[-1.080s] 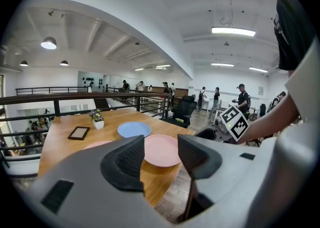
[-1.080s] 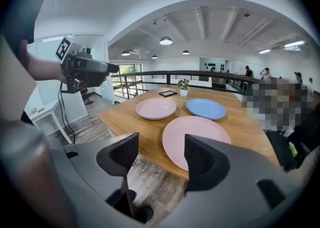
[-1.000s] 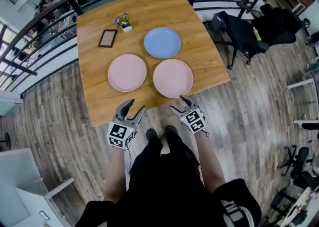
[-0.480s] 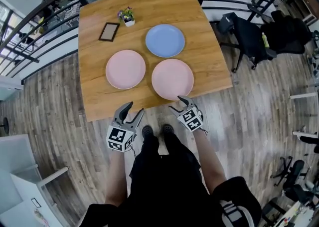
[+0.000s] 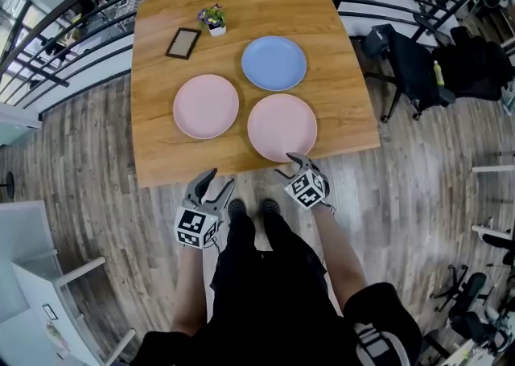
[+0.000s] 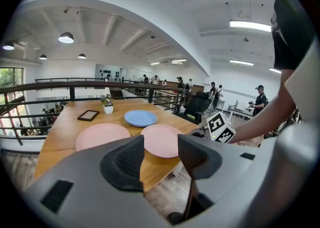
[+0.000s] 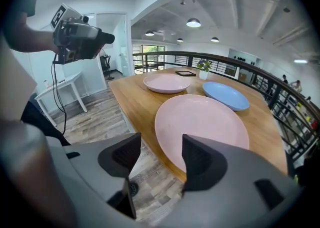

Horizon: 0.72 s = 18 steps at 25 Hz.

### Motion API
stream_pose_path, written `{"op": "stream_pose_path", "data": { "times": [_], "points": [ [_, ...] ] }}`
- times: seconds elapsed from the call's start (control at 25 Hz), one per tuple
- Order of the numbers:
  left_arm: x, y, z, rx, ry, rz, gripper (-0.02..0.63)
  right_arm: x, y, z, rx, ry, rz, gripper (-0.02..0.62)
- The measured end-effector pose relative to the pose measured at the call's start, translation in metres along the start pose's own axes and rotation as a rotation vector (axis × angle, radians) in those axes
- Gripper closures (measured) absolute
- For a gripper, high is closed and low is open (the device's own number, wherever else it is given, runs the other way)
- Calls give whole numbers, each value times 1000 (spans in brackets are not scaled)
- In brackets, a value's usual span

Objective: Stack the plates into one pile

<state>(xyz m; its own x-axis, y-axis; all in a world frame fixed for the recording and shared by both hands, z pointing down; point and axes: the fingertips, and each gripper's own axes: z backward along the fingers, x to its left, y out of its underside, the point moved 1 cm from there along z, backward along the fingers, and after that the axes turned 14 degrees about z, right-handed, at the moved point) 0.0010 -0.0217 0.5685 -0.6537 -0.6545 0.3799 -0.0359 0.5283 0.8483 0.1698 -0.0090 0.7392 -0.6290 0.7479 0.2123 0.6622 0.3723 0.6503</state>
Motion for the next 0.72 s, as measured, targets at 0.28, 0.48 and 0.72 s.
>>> {"op": "stream_pose_path", "data": {
  "times": [0.28,0.48,0.72],
  "points": [
    [0,5,3,-4,-31,8,387,-4,12,-12,48,9,79,364],
    [4,13,6,3,-55,17,387,-1,18,-23,82,4,148,379],
    [5,18,9,5,-73,26,387,-3,21,-30,97,5,163,400]
  ]
}}
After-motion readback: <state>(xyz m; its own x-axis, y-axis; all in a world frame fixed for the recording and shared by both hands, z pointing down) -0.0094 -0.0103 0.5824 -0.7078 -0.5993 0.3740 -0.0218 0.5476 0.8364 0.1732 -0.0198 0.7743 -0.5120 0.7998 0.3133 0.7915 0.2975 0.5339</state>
